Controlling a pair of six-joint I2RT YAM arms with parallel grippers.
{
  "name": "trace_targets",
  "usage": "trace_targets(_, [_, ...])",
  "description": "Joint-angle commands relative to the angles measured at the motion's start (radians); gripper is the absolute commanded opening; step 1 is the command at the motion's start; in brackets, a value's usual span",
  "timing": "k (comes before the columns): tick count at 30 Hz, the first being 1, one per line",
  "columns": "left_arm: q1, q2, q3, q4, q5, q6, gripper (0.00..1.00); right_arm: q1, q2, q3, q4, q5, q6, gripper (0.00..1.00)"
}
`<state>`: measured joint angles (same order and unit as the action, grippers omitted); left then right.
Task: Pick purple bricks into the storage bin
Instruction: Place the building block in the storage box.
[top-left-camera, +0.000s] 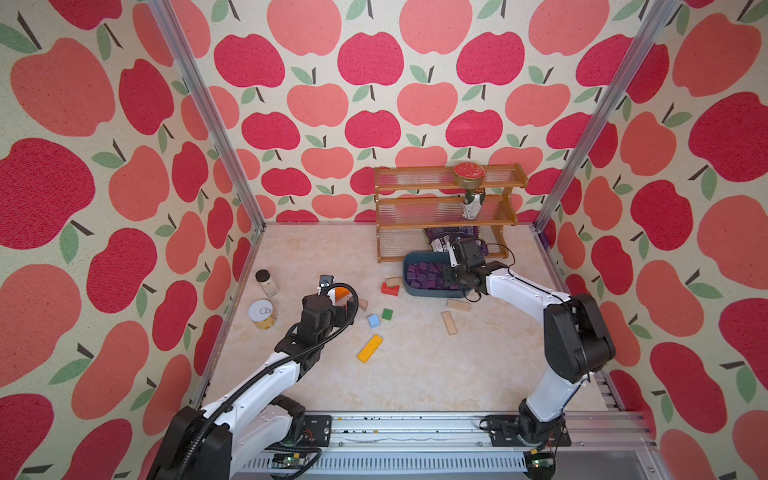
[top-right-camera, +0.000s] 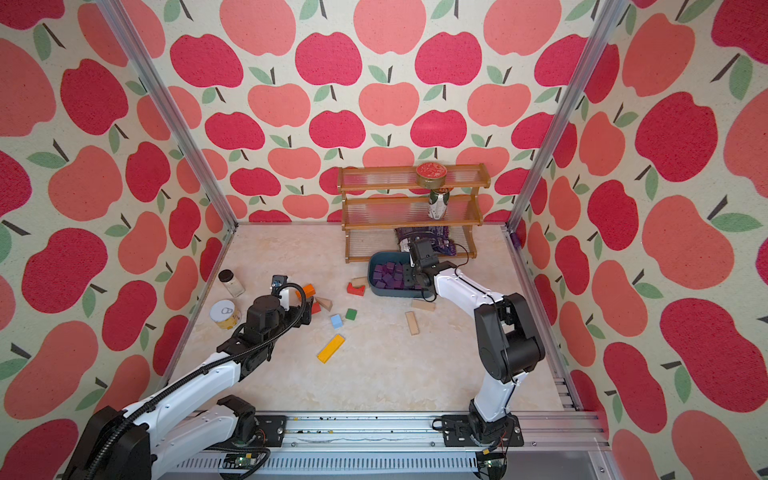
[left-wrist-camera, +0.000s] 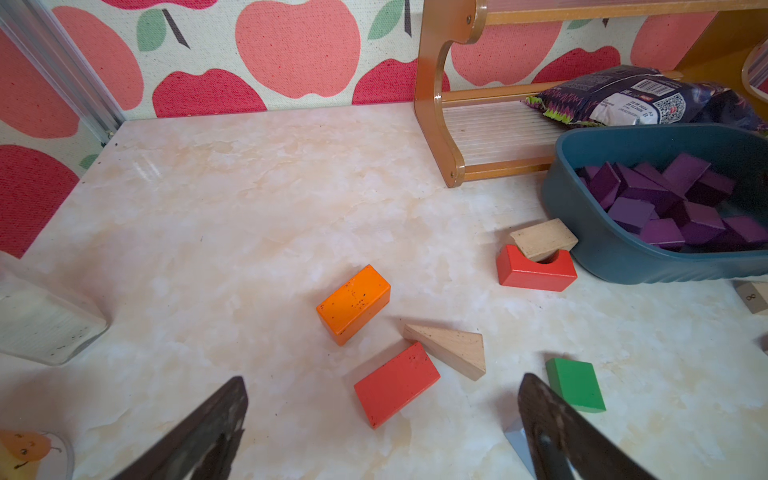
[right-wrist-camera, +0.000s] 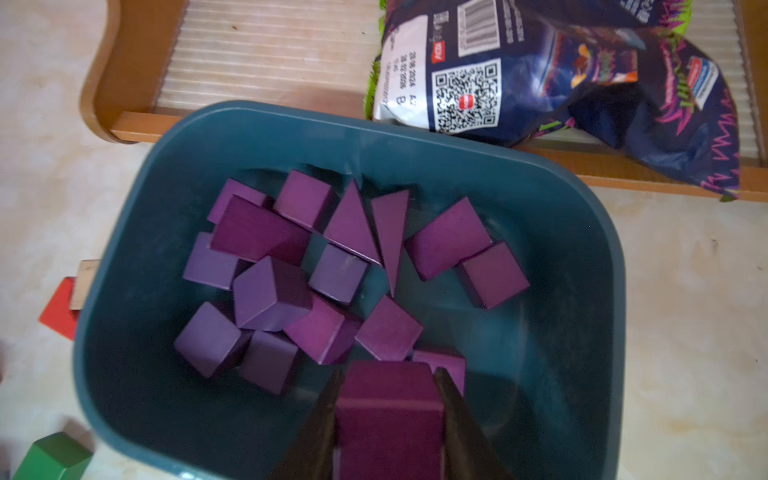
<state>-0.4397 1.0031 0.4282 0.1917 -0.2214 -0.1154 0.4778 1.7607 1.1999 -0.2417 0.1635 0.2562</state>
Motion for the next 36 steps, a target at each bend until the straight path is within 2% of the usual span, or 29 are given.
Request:
trace_targets(1, [0.004,0.010,0.007,0.003,0.004,-0.017,0.99,-0.021,0.034,0.049,-0.005,-0.008,0.020,0.25])
trace_targets(9, [0.006,0.023,0.011,0.001,0.005,-0.018,0.99,-0.042,0.126,0.132,-0.019,-0.023,0.012,0.26])
trace_targets(12, [0.007,0.022,0.011,0.001,0.004,-0.018,0.99,-0.048,0.160,0.170,-0.035,-0.022,0.008,0.30])
trace_targets(14, [0.007,0.022,0.011,0.000,0.004,-0.018,0.99,-0.048,0.173,0.189,-0.049,-0.011,0.008,0.42])
trace_targets(16, [0.009,0.021,0.011,0.000,0.002,-0.017,0.99,-0.048,0.170,0.189,-0.044,-0.010,0.007,0.65])
trace_targets(19, [0.009,0.022,0.011,0.000,0.002,-0.018,0.99,-0.048,0.133,0.155,-0.019,-0.006,0.008,0.74])
trace_targets(20, [0.009,0.023,0.011,0.001,0.004,-0.018,0.99,-0.048,0.120,0.145,-0.015,0.000,0.009,0.85])
trace_targets(21, [0.009,0.023,0.011,0.002,0.005,-0.019,0.99,-0.048,0.106,0.134,-0.012,0.008,0.009,0.88])
trace_targets(30, [0.011,0.025,0.012,-0.001,0.007,-0.021,0.99,-0.045,-0.026,0.031,-0.006,0.024,-0.007,0.89])
trace_targets(36, [0.010,0.023,0.012,0.002,0.015,-0.027,0.99,-0.046,-0.140,-0.064,0.035,0.034,-0.078,0.89])
